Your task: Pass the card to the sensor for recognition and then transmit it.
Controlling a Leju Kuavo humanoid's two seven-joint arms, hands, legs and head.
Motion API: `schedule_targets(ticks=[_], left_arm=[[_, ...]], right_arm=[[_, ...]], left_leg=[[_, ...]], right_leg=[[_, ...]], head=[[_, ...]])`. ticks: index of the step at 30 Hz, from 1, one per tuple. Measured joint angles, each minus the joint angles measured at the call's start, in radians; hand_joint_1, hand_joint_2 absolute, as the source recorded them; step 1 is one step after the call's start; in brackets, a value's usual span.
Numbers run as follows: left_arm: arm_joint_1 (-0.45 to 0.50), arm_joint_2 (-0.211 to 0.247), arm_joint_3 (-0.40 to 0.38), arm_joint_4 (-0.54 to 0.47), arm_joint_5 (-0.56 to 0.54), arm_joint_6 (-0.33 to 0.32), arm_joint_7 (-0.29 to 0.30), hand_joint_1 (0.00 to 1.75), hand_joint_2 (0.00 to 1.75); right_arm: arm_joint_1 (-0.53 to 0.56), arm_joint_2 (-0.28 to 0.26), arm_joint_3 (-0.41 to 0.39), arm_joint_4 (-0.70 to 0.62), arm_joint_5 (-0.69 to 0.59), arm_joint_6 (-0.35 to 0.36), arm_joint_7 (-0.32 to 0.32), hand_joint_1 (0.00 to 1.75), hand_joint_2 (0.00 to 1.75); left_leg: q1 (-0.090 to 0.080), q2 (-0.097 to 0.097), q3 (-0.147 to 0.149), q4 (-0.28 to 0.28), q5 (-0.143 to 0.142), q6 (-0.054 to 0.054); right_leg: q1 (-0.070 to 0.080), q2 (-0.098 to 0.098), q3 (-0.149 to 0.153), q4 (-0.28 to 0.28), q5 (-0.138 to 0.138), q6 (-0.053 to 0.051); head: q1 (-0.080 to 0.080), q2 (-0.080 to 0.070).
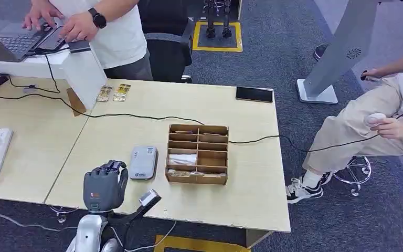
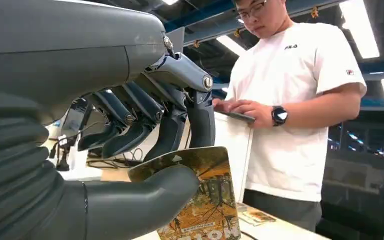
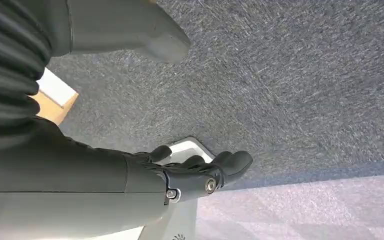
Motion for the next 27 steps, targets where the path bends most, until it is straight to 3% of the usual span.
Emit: schedule_targets(ticks=[2,4,11,17,21,27], left_arm=[[-0.001,0.000,0.000,0.008,-0.001,0.000,0.008,1.75,1.75],[-0.004,0.003,-0.001,0.020,-0.001,0.000,0.052,1.75,1.75],[-0.036,0.053,-0.046,0.056,-0.001,0.000,0.304,1.75,1.75],[-0.049,0.110,-0.093,0.076,-0.001,0.000,0.449,1.75,1.75],[-0.049,0.133,-0.106,0.083,-0.002,0.000,0.489,1.75,1.75],[-0.048,0.150,-0.116,0.092,-0.002,0.000,0.499,1.75,1.75]], right_arm=[[-0.001,-0.002,0.000,0.003,0.000,0.000,0.000,0.00,1.75],[-0.001,-0.003,0.000,0.005,0.000,-0.001,0.000,0.00,1.75],[-0.002,-0.003,0.000,0.006,-0.001,-0.006,0.019,0.00,1.75],[-0.002,-0.003,-0.003,0.004,-0.002,-0.011,0.038,0.00,1.75],[-0.002,-0.003,-0.005,0.004,-0.002,-0.011,0.043,0.00,1.75],[-0.002,-0.003,-0.005,0.004,-0.002,-0.012,0.045,0.00,1.75]], left_leg=[[0.000,0.000,0.000,0.000,0.000,0.000],[0.000,0.000,0.000,0.000,0.000,0.000],[0.000,0.000,0.000,0.000,0.000,0.000],[0.001,0.000,0.000,0.000,0.000,0.000],[0.000,0.000,0.000,0.000,0.000,0.000],[0.000,0.000,0.000,0.000,0.000,0.000]], right_leg=[[0.000,0.000,0.000,0.000,0.000,0.000],[0.000,0.000,0.000,0.000,0.000,0.000],[0.000,0.000,0.000,0.000,0.000,0.000],[0.000,0.000,0.000,0.000,0.000,0.000],[0.000,0.000,0.000,0.000,0.000,0.000],[0.000,0.000,0.000,0.000,0.000,0.000]], head=[[0.000,0.000],[0.000,0.000],[0.000,0.000],[0.000,0.000],[0.000,0.000],[0.000,0.000]])
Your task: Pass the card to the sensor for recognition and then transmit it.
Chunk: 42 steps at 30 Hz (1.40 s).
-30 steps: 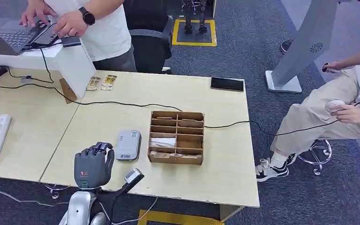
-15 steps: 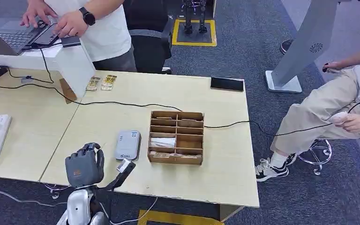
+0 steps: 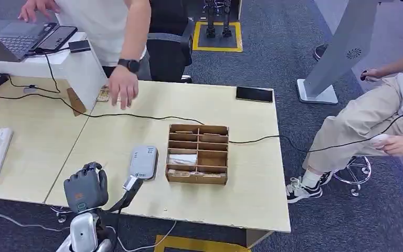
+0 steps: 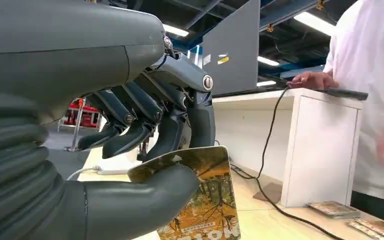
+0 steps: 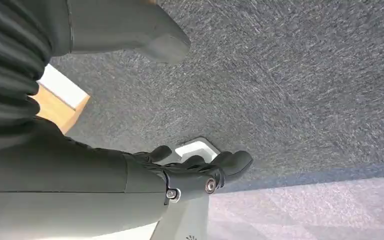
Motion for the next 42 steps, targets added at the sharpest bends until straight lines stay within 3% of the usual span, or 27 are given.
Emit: schedule_targets(ticks=[11,14,19,23,42], left_arm=[[0.007,0.004,-0.014,0.051,0.000,0.000,-0.023,1.75,1.75],[0.013,-0.010,-0.017,0.076,0.000,0.000,-0.071,1.75,1.75],[0.026,-0.055,-0.001,0.126,0.002,0.000,-0.225,1.75,1.75],[0.028,-0.084,0.022,0.163,0.003,0.000,-0.295,1.75,1.75],[0.036,-0.158,0.102,0.220,0.005,0.003,-0.399,1.75,1.75]], right_arm=[[0.000,0.000,0.000,-0.001,0.001,-0.002,-0.003,0.00,1.75],[0.000,0.000,0.000,-0.001,0.001,-0.002,-0.003,0.00,1.75],[0.000,0.000,0.000,-0.001,0.001,-0.002,-0.003,0.00,1.75],[0.000,0.000,0.000,-0.001,0.001,-0.003,-0.003,0.00,1.75],[0.000,-0.001,0.000,0.003,0.001,-0.003,-0.003,0.00,1.75]], left_leg=[[0.000,0.000,0.000,0.000,0.000,0.000],[0.000,0.000,0.000,0.000,0.000,0.000],[0.000,0.000,0.000,0.000,0.000,0.000],[0.000,-0.001,0.000,0.000,0.000,0.000],[0.000,-0.001,0.000,0.000,0.000,0.000]], right_leg=[[0.000,0.000,0.000,0.000,0.000,0.000],[0.000,0.000,0.000,0.000,0.000,0.000],[0.000,0.000,0.000,0.000,0.000,0.000],[0.000,0.000,0.000,0.000,0.000,0.000],[0.000,-0.001,0.001,0.000,0.000,0.000]], head=[[0.000,0.000],[0.000,0.000],[0.000,0.000],[0.000,0.000],[0.000,0.000]])
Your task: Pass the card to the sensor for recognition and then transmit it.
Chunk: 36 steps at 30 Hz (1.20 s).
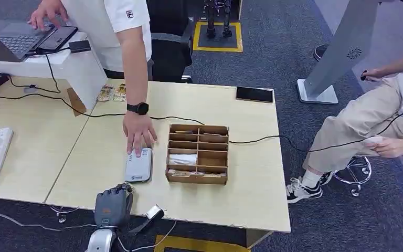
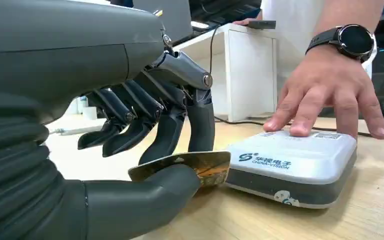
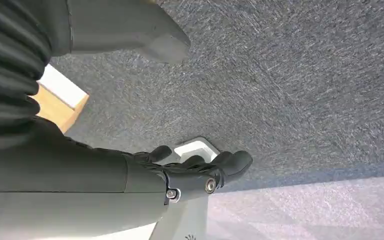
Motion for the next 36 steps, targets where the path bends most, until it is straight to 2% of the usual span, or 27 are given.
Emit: schedule_targets(ticks=[5,7,12,16,21,25,31,36], left_arm=[[0.012,-0.031,0.050,-0.025,0.003,0.001,-0.037,1.75,1.75],[0.021,-0.047,0.081,-0.057,0.004,0.001,-0.070,1.75,1.75],[0.030,-0.107,0.182,-0.165,0.025,0.001,-0.187,1.75,1.75],[0.027,-0.167,0.268,-0.253,0.074,0.001,-0.307,1.75,1.75],[0.016,-0.223,0.343,-0.324,0.112,0.001,-0.386,1.75,1.75],[0.004,-0.253,0.375,-0.348,0.132,0.001,-0.418,1.75,1.75],[-0.012,-0.254,0.391,-0.351,0.137,0.000,-0.431,1.75,1.75],[-0.055,-0.249,0.390,-0.313,0.077,0.000,-0.363,1.75,1.75]], right_arm=[[0.000,-0.002,0.000,0.001,0.000,-0.002,0.000,0.00,1.75],[0.000,-0.002,0.000,0.002,0.000,-0.003,0.000,0.00,1.75],[0.000,-0.003,0.000,0.006,0.000,-0.003,-0.002,0.00,1.75],[0.000,-0.003,0.000,0.008,0.000,-0.006,-0.003,0.00,1.75],[0.000,-0.003,0.000,0.012,0.000,-0.006,-0.003,0.00,1.75],[0.000,-0.003,0.002,0.017,0.001,-0.010,-0.005,0.00,1.75],[-0.002,-0.006,0.007,0.030,0.002,-0.019,-0.018,0.00,1.75],[-0.006,-0.017,0.019,0.055,0.002,-0.021,-0.024,0.00,1.75]], left_leg=[[0.000,0.000,0.000,0.000,0.000,0.000],[0.000,0.000,0.000,0.000,0.000,0.000],[0.000,0.000,0.000,0.000,0.000,0.000],[0.000,0.000,0.000,0.000,0.000,0.000],[0.000,0.000,0.000,0.000,0.000,0.000],[0.000,0.000,0.000,0.000,0.000,0.000],[0.000,0.000,0.000,0.000,0.000,0.000],[0.000,0.000,0.001,0.000,0.000,0.000]], right_leg=[[0.000,0.000,0.000,0.000,0.000,0.000],[0.000,0.000,0.000,0.000,0.000,0.000],[0.000,0.000,0.000,0.000,0.000,0.000],[0.000,0.000,0.000,0.000,0.000,0.000],[0.000,0.000,0.000,0.000,0.000,0.000],[0.000,0.000,0.000,0.000,0.000,0.000],[0.000,0.000,-0.001,0.000,0.000,0.000],[0.000,0.000,0.000,0.000,0.000,0.000]], head=[[0.000,0.000],[0.000,0.000],[0.000,0.000],[0.000,0.000],[0.000,0.000],[0.000,0.000],[0.000,0.000],[0.000,0.000]])
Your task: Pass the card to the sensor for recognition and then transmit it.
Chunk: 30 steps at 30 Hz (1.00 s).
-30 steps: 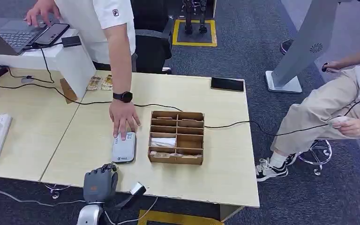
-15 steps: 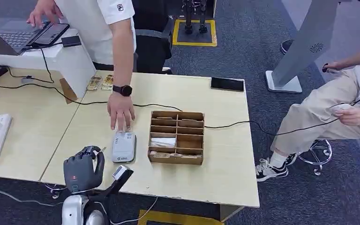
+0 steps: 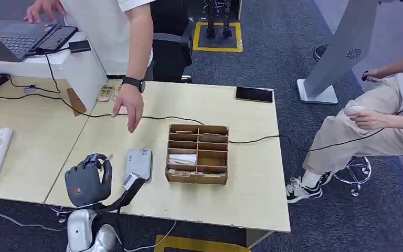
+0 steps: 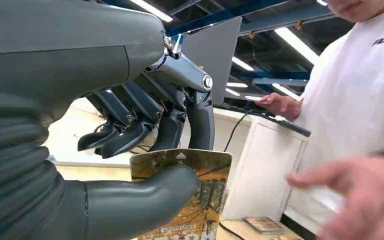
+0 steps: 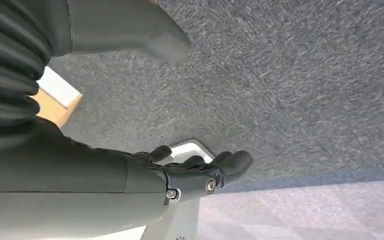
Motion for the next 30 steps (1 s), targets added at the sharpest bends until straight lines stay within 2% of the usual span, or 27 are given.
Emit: schedule_targets(ticks=[8,13,30], left_arm=[[-0.049,0.008,-0.039,0.106,-0.042,0.000,0.105,1.75,1.75],[-0.056,0.015,-0.075,0.164,-0.039,0.000,0.124,1.75,1.75],[-0.065,0.050,-0.161,0.270,-0.002,0.000,0.165,1.75,1.75]], right_arm=[[-0.002,-0.012,0.011,0.021,0.005,-0.008,-0.005,0.00,1.75],[-0.003,-0.014,0.013,0.027,0.003,-0.011,-0.008,0.00,1.75],[0.003,-0.016,0.030,0.020,-0.019,0.002,-0.007,0.00,1.75]], left_leg=[[0.000,0.000,0.000,0.000,0.000,0.000],[0.000,0.000,0.000,0.000,0.000,0.000],[0.000,0.000,0.000,0.000,0.000,0.000]], right_leg=[[0.000,0.000,0.000,0.000,0.000,0.000],[0.000,0.000,0.000,0.000,0.000,0.000],[0.000,0.000,0.000,0.000,0.000,0.000]], head=[[0.000,0.000],[0.000,0.000],[0.000,0.000]])
